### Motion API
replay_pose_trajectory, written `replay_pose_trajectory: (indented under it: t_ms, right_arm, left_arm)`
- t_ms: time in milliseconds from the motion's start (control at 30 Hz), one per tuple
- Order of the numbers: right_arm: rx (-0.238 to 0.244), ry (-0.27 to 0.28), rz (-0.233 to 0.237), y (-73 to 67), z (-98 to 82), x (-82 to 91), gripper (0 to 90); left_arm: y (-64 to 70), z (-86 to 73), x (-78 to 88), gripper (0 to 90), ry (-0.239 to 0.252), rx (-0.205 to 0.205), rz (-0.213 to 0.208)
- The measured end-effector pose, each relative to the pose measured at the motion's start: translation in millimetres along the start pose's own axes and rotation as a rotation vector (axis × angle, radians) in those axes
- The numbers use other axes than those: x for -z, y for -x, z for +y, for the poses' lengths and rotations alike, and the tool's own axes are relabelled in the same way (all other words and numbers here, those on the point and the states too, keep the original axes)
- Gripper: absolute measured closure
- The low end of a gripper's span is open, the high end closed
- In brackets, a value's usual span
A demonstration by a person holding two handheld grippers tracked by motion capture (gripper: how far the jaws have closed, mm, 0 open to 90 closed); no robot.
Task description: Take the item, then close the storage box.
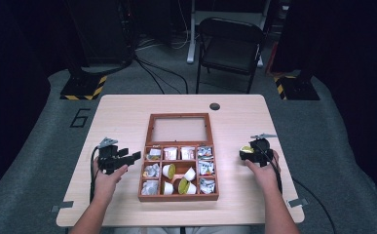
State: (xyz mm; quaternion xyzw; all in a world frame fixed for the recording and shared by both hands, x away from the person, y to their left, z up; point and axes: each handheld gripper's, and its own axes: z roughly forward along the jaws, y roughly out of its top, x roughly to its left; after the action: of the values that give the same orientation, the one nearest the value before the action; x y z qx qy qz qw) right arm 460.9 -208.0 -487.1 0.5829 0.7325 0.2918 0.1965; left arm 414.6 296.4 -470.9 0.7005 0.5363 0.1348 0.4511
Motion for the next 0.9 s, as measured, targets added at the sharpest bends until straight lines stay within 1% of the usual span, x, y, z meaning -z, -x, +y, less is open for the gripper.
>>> replay_pose_trajectory:
  t_ms: [100,167,267,367,467,567,667,767,800,833,867,900]
  right_arm:
    - [-0.014,0.005,0.0,-1.4,0.7,2.5,36.2]
    - [-0.007,0.023,-0.007,-1.2,1.6,4.8,34.8]
    - [-0.013,0.049,-0.014,-3.3,3.5,10.9,32.7]
    - [-0.004,0.084,-0.018,-4.8,5.2,16.9,31.3]
    - [-0.004,0.087,-0.023,-7.5,5.6,19.2,30.9]
    - [0.007,0.09,-0.02,-11.3,5.8,21.8,30.8]
    - [0.023,0.111,0.004,-18.4,8.7,26.3,30.6]
    - [0.046,0.128,0.045,-28.4,12.7,31.1,30.4]
    - [0.058,0.132,0.052,-31.5,13.7,32.3,30.4]
    - [0.065,0.133,0.069,-34.8,14.7,33.1,30.4]
    - [0.071,0.135,0.086,-37.9,15.9,33.6,30.3]
    - [0.067,0.136,0.103,-41.4,17.1,34.4,30.3]
  left_arm:
    - [-0.4,0.0,-0.1,33.9,-0.001,0.0,0.001]
    - [-0.2,-0.2,-0.3,34.0,0.002,0.006,0.003]
    - [-0.6,0.2,0.1,33.9,0.001,0.003,0.0]
    - [-0.4,0.1,0.0,33.9,-0.003,0.006,-0.001]
    - [-0.4,0.4,0.1,33.9,0.0,0.0,-0.004]
    - [-0.8,0.8,0.4,33.9,0.003,-0.001,-0.004]
    - [-0.2,1.3,0.6,33.7,0.005,0.002,-0.002]
    - [0.8,1.9,-0.4,32.8,0.007,-0.002,-0.002]
    - [1.2,2.2,-0.8,32.5,0.004,-0.007,-0.006]
    - [1.8,2.8,-0.9,32.5,-0.004,-0.002,-0.015]
    - [2.8,3.8,-1.9,32.2,0.002,0.008,-0.023]
    - [3.5,5.2,-1.4,31.9,-0.01,0.005,-0.028]
